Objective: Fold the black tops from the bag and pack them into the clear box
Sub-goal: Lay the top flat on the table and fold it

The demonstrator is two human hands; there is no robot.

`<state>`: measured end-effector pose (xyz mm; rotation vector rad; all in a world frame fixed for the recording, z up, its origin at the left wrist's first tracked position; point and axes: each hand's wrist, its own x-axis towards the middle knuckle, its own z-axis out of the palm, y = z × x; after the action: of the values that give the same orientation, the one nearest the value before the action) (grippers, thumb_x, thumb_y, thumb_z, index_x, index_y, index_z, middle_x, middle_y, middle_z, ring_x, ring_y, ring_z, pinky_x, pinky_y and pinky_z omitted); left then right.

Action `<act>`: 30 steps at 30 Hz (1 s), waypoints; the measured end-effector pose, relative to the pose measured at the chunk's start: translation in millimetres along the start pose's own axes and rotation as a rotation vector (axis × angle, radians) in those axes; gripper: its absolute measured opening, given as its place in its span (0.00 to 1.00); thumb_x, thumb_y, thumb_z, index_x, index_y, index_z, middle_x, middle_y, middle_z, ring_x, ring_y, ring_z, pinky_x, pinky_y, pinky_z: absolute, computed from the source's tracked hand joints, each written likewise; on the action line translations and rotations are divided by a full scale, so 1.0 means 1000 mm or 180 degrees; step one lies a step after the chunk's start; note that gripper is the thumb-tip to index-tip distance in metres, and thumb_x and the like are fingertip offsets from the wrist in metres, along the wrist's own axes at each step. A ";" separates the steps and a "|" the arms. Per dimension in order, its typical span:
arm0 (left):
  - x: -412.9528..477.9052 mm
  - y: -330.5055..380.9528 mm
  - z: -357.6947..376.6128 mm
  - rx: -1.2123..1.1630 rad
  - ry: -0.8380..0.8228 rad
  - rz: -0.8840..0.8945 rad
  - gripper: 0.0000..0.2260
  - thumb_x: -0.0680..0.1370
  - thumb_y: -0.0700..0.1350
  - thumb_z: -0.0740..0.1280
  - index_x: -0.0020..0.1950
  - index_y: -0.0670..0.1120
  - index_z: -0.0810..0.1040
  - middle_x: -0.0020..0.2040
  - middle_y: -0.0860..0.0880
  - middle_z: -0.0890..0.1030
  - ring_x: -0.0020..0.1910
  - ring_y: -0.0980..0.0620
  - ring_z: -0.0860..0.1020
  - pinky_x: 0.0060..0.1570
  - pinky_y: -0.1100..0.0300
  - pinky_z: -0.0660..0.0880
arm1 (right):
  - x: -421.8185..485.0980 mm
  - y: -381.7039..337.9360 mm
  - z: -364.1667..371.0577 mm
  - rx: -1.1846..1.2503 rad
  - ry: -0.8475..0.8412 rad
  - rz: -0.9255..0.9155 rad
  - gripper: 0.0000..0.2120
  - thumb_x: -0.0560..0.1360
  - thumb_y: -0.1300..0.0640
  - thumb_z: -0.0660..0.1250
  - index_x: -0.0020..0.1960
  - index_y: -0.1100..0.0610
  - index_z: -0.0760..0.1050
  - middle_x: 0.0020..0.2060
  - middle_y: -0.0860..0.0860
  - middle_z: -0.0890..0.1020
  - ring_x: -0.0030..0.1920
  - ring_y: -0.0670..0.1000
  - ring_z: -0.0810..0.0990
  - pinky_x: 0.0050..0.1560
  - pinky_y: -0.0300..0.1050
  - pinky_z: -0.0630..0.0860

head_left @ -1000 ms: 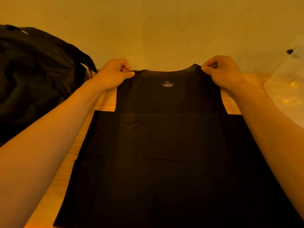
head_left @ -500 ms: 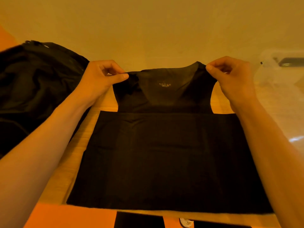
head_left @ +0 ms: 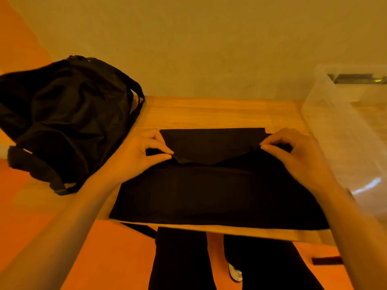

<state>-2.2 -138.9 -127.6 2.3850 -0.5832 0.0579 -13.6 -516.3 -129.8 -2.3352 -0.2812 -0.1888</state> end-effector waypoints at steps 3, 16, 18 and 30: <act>-0.007 0.000 0.004 0.0301 -0.0119 -0.0014 0.16 0.72 0.60 0.68 0.51 0.53 0.87 0.48 0.58 0.79 0.51 0.57 0.79 0.59 0.43 0.75 | -0.010 -0.002 0.002 -0.0326 -0.0205 -0.0058 0.06 0.76 0.54 0.71 0.51 0.43 0.80 0.48 0.36 0.79 0.53 0.37 0.76 0.50 0.29 0.70; -0.020 -0.003 0.008 0.0349 -0.0162 0.0076 0.12 0.74 0.54 0.70 0.52 0.51 0.87 0.50 0.57 0.80 0.51 0.58 0.80 0.55 0.47 0.79 | -0.032 0.003 0.005 -0.0381 -0.0415 -0.0471 0.09 0.73 0.46 0.66 0.50 0.44 0.82 0.46 0.37 0.81 0.52 0.42 0.77 0.51 0.42 0.73; -0.023 -0.004 0.009 0.0350 -0.0120 0.0123 0.10 0.74 0.51 0.71 0.52 0.51 0.87 0.50 0.57 0.80 0.50 0.57 0.80 0.54 0.48 0.80 | -0.033 0.002 0.006 -0.0322 -0.0358 -0.0486 0.11 0.73 0.44 0.65 0.51 0.45 0.82 0.46 0.37 0.81 0.52 0.42 0.78 0.51 0.42 0.73; -0.035 -0.009 0.009 0.0144 0.0009 0.0072 0.10 0.74 0.52 0.71 0.52 0.51 0.88 0.52 0.57 0.81 0.51 0.56 0.81 0.58 0.47 0.79 | -0.040 -0.001 0.003 -0.0198 -0.0325 -0.0590 0.08 0.74 0.45 0.65 0.51 0.42 0.80 0.47 0.38 0.81 0.53 0.42 0.78 0.51 0.34 0.73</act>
<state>-31.0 -124.6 -146.6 2.4218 -0.6138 0.0852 -51.9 -519.7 -140.0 -2.3835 -0.5505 -0.1710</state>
